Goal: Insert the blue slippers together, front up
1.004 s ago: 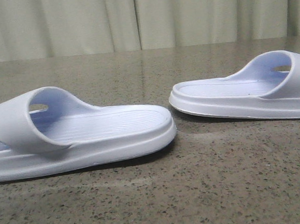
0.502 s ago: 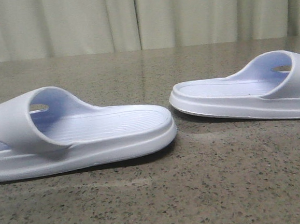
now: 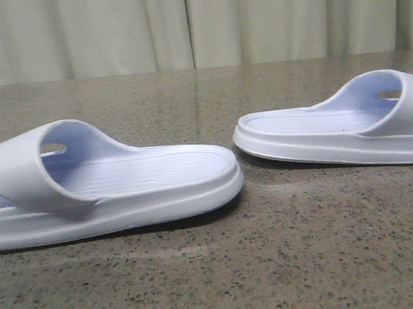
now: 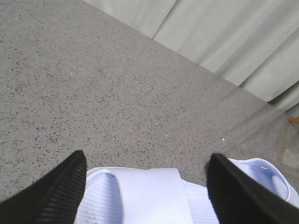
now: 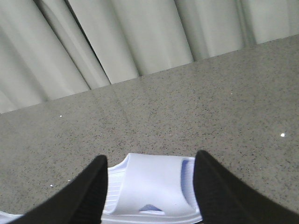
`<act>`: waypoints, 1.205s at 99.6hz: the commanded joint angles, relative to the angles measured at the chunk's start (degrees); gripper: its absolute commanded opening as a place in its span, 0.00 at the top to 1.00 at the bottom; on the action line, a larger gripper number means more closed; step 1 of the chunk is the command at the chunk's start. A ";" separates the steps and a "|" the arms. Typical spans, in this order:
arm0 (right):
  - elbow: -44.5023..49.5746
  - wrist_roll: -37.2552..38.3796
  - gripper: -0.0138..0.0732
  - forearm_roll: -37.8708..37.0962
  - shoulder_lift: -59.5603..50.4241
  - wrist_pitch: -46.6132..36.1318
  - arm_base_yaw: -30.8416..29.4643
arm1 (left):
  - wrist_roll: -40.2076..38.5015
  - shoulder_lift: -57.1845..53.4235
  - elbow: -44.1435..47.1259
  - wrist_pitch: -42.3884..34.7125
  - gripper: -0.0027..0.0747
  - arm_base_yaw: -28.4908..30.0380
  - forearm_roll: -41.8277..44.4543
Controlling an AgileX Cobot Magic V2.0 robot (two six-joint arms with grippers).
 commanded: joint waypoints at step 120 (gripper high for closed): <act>-1.89 -0.08 0.43 1.93 1.38 -6.17 -0.34 | -13.81 23.36 3.09 -4.63 0.34 -0.40 -6.74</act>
